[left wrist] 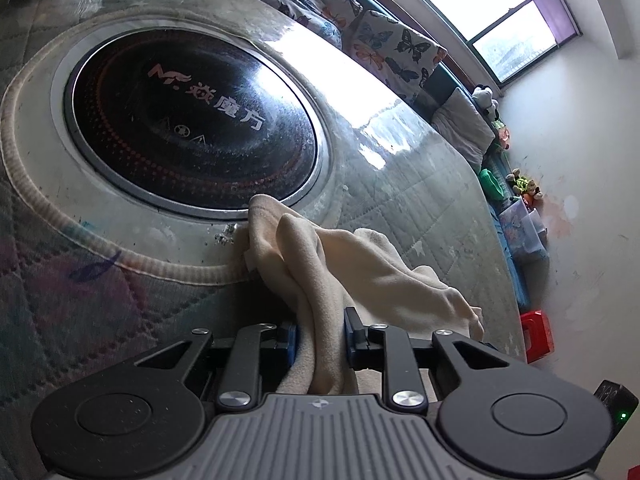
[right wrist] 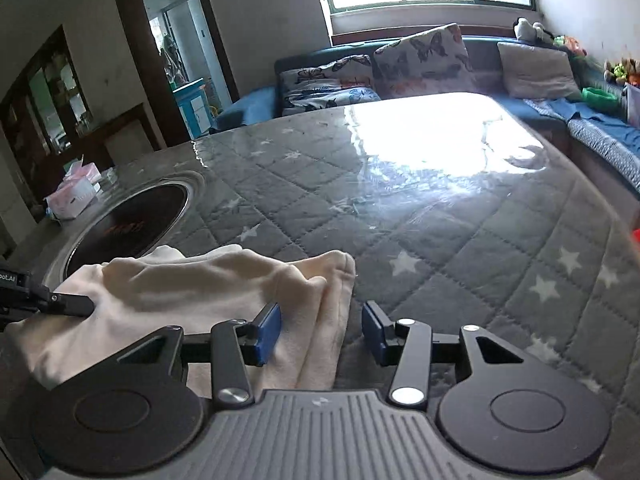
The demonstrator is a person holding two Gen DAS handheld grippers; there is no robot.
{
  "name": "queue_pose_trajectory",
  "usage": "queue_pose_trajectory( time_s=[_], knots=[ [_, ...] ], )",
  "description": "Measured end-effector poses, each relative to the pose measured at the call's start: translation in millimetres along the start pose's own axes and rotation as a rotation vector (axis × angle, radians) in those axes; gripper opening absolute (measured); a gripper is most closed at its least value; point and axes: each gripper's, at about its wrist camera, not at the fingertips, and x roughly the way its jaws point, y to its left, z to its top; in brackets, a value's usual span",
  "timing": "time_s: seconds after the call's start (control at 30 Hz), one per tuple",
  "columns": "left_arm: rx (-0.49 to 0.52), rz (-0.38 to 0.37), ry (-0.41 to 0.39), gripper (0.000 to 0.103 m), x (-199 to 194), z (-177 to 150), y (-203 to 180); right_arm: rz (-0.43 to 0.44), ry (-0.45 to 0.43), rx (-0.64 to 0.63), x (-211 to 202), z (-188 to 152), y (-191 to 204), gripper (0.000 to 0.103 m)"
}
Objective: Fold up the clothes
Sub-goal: 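Lift the hem with both grippers and fold it toward the collar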
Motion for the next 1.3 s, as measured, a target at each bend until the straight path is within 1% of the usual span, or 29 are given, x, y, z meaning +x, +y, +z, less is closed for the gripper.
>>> queue_pose_trajectory(
  time_s=[0.03, 0.07, 0.17, 0.23, 0.4, 0.57, 0.83, 1.0, 1.13, 1.3],
  knots=[
    [0.008, 0.005, -0.001, 0.025, 0, 0, -1, 0.007, 0.0, 0.003, 1, 0, 0, 0.041],
    [0.017, 0.01, -0.002, 0.024, 1, 0, -2, 0.015, 0.001, 0.007, 2, 0, -1, 0.031],
    [0.051, 0.03, -0.007, 0.024, 3, 1, -8, 0.037, 0.004, 0.025, 2, 0, 0, 0.017],
    [0.08, 0.043, -0.012, 0.024, 4, 2, -13, 0.033, -0.01, 0.036, 1, 0, 0, 0.012],
    [0.178, 0.048, -0.034, 0.022, 5, 5, -34, 0.019, -0.056, 0.051, -14, 2, -3, 0.01],
    [0.271, 0.029, -0.044, 0.02, 17, 4, -67, -0.031, -0.107, 0.044, -35, 9, -8, 0.01],
    [0.356, -0.012, -0.007, 0.02, 57, -5, -124, -0.144, -0.156, 0.039, -59, 22, -42, 0.01],
    [0.405, -0.037, 0.004, 0.019, 75, -9, -159, -0.214, -0.187, 0.036, -74, 31, -64, 0.009],
    [0.435, -0.048, 0.009, 0.018, 87, -13, -184, -0.256, -0.209, 0.033, -82, 39, -81, 0.009],
    [0.474, -0.05, 0.017, 0.018, 104, -17, -205, -0.293, -0.217, 0.035, -84, 47, -98, 0.009]
  ],
)
